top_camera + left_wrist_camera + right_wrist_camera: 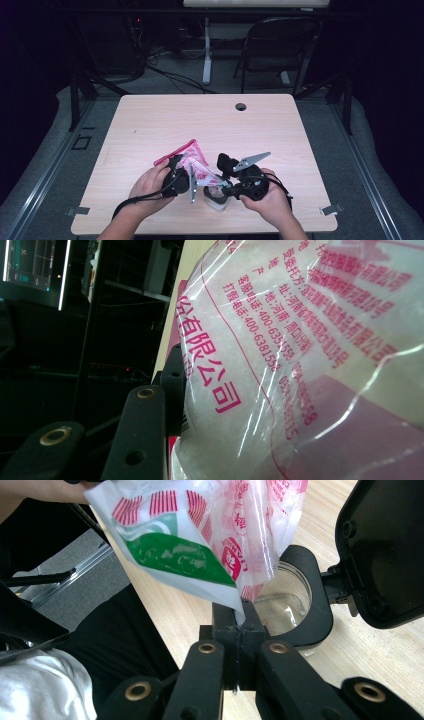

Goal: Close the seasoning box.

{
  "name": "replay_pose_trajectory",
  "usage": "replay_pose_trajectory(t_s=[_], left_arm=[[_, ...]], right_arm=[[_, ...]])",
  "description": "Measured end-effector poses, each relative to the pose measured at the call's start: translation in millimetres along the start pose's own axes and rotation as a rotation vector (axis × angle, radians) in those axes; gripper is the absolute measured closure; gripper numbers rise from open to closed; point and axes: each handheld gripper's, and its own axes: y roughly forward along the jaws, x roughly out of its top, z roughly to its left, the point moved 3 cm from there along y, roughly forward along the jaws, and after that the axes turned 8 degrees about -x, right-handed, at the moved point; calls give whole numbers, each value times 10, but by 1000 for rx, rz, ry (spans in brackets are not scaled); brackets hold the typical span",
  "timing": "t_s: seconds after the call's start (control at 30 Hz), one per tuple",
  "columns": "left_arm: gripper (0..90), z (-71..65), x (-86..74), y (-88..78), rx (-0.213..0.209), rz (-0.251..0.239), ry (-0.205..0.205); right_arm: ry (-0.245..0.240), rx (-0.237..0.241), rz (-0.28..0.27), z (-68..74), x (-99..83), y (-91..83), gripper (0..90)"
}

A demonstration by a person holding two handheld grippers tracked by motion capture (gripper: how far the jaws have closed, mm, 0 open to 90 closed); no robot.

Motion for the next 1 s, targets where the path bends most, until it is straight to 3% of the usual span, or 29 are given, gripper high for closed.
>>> replay_pose_trajectory(t_s=[0.33,1.0], left_arm=[[604,2,45,-31,18,13,39],[609,15,93,-79,54,1,54]], right_arm=[[8,-8,0,-23,-6,-2,900],[13,-16,20,-49,-24,16,900]])
